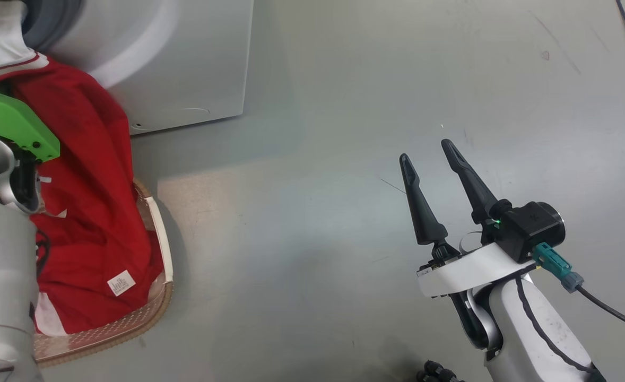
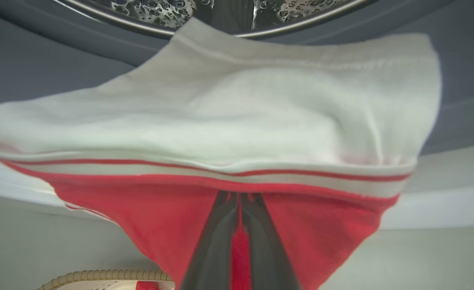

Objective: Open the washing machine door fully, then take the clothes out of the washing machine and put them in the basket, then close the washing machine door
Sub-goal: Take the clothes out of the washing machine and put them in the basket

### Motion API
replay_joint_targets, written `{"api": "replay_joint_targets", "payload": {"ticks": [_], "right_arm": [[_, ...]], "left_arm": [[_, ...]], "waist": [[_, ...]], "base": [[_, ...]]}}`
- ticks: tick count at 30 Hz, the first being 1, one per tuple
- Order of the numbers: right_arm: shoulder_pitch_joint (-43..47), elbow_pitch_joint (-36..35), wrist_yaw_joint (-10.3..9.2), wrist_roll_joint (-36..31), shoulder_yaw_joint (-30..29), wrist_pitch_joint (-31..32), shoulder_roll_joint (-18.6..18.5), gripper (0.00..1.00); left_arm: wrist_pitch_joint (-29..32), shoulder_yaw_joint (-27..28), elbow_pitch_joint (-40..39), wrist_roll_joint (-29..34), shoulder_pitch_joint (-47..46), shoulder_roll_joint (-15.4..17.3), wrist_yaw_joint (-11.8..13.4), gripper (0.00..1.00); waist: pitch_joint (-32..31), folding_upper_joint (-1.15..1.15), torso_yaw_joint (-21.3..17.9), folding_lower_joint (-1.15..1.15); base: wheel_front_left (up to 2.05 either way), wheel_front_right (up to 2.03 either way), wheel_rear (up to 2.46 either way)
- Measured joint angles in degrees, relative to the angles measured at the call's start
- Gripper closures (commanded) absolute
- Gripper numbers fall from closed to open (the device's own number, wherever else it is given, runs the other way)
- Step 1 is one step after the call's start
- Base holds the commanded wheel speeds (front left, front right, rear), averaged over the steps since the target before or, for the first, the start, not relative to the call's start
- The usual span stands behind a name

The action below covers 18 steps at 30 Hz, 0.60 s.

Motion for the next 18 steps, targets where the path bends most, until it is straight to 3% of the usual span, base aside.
{"api": "replay_joint_targets", "payload": {"ticks": [6,18], "right_arm": [[0.0,0.3,0.0,0.0,-0.4,0.0,0.0,0.0],[0.2,1.3,0.01,-0.2,-1.3,0.0,-0.1,0.0]], "left_arm": [[-3.4,-1.0,0.8,0.1,0.2,-0.7,-2.5,1.0],[-10.9,-3.9,0.4,0.8,3.5,-2.5,-5.0,1.0]], "waist": [[-1.3,0.0,1.1,0.0],[-5.2,0.0,3.9,0.0]], "base": [[0.0,0.0,0.0],[0.0,0.0,0.0]]}}
